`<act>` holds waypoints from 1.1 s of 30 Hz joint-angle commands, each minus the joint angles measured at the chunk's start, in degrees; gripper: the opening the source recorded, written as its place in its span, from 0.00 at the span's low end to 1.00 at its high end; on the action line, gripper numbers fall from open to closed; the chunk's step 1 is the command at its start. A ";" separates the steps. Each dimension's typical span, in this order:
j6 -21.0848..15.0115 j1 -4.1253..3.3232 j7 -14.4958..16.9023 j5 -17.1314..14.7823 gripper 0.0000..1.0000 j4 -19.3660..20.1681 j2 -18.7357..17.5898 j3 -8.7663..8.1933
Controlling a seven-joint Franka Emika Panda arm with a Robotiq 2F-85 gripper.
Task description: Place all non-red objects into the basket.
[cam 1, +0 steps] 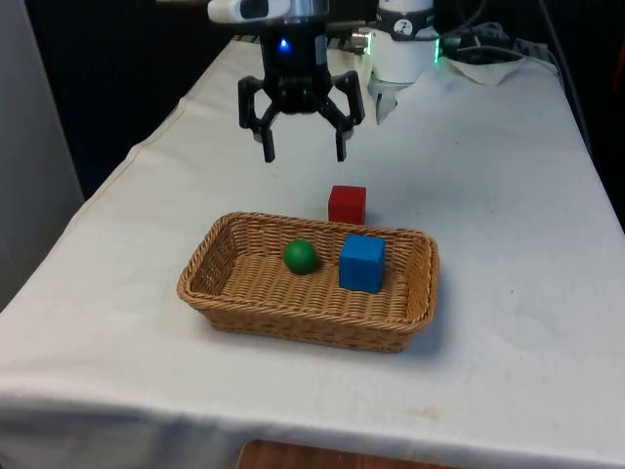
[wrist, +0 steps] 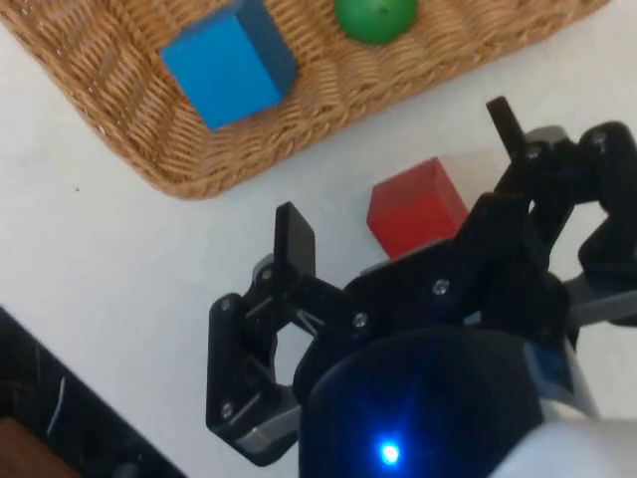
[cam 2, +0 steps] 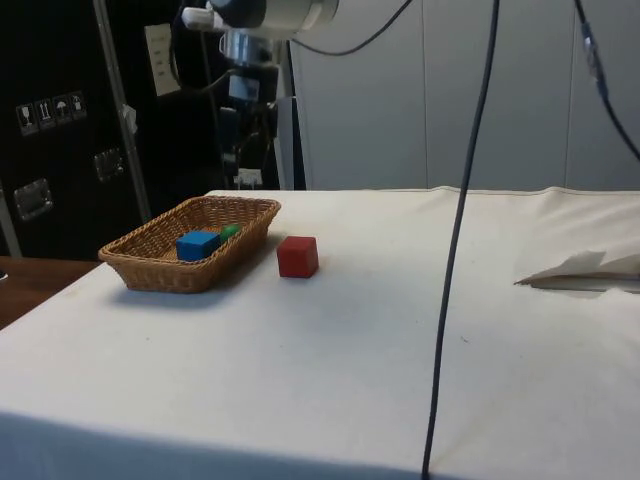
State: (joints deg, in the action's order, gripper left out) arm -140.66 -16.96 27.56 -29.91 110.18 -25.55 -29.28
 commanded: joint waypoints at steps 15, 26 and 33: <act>-1.49 -2.12 -4.01 8.48 1.00 9.22 9.45 -0.34; -2.01 -2.86 -7.05 14.55 1.00 13.52 13.92 0.86; -2.06 -3.09 -8.77 17.82 1.00 15.81 16.21 1.95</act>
State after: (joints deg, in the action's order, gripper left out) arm -141.86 -19.60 19.77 -13.24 125.54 -9.51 -26.99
